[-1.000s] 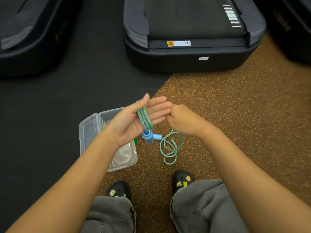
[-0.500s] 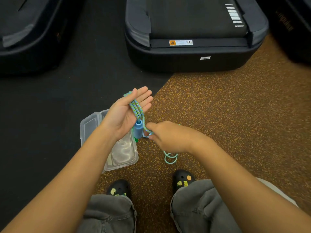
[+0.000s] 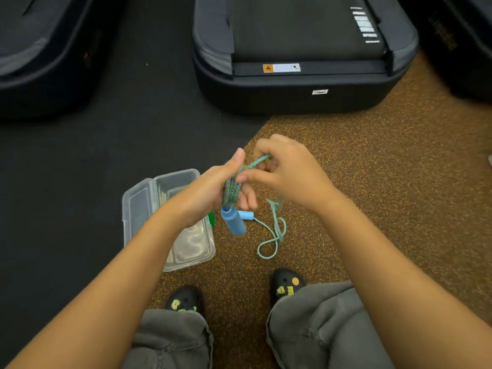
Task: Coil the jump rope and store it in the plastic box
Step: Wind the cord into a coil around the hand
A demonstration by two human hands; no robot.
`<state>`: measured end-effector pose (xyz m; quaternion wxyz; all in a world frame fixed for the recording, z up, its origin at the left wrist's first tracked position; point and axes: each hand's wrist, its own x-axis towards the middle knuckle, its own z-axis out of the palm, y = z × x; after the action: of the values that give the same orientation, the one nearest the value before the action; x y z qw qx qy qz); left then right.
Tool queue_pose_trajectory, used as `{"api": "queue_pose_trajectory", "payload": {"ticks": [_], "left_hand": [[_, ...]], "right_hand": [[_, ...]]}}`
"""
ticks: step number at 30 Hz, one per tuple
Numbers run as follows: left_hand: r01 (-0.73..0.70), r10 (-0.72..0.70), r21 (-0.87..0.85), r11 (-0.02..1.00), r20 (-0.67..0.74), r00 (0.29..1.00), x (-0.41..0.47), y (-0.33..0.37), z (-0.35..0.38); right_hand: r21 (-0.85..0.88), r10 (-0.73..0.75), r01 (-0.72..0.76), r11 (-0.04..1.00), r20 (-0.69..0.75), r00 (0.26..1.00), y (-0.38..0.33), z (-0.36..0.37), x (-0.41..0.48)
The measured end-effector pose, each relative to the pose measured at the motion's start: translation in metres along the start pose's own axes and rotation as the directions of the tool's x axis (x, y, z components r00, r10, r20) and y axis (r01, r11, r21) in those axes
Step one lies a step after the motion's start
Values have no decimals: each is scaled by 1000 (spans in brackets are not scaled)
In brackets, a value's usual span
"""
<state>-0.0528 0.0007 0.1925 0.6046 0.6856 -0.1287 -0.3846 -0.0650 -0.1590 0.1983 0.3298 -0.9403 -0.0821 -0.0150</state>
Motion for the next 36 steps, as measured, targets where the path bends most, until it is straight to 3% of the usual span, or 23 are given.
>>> {"api": "queue_pose_trajectory", "payload": {"ticks": [3,7,9,12,15,16,23,25,28,31,36], "left_hand": [[2,-3,17,1000,60,998,-1,1,-4],[-20,65,-274,962,158,985,-6,1,-9],[-62,147,-439,896,163,976,-6,1,-9],[-122,181,-653,748,24,983,-5,5,-9],[-151,234,-816,558,-20,972,-5,8,-14],[-171,234,-824,539,-49,971,-5,9,-14],[-240,59,-522,818,-340,939,4,3,-14],[-202,63,-372,906,-353,933,5,0,-14],[-105,89,-49,993,-255,963,5,-5,-8],[-20,71,237,971,-208,976,4,-6,-4],[42,-10,372,927,-87,996,-1,1,1]], "right_hand": [[20,57,-57,998,-8,998,3,-1,2],[120,149,-151,981,22,989,7,-2,4],[111,175,-181,977,67,982,8,1,4],[59,187,-200,978,182,965,0,10,1],[16,128,-137,990,270,954,-13,20,-4],[3,98,-103,995,289,952,-16,23,-5],[-111,33,24,994,486,873,-20,27,-16],[-84,-19,63,994,447,894,-21,23,-17],[-30,-81,94,995,306,949,-18,13,-13],[-27,-74,82,996,225,971,-11,8,-8],[88,3,-18,996,168,986,1,-4,-2]]}}
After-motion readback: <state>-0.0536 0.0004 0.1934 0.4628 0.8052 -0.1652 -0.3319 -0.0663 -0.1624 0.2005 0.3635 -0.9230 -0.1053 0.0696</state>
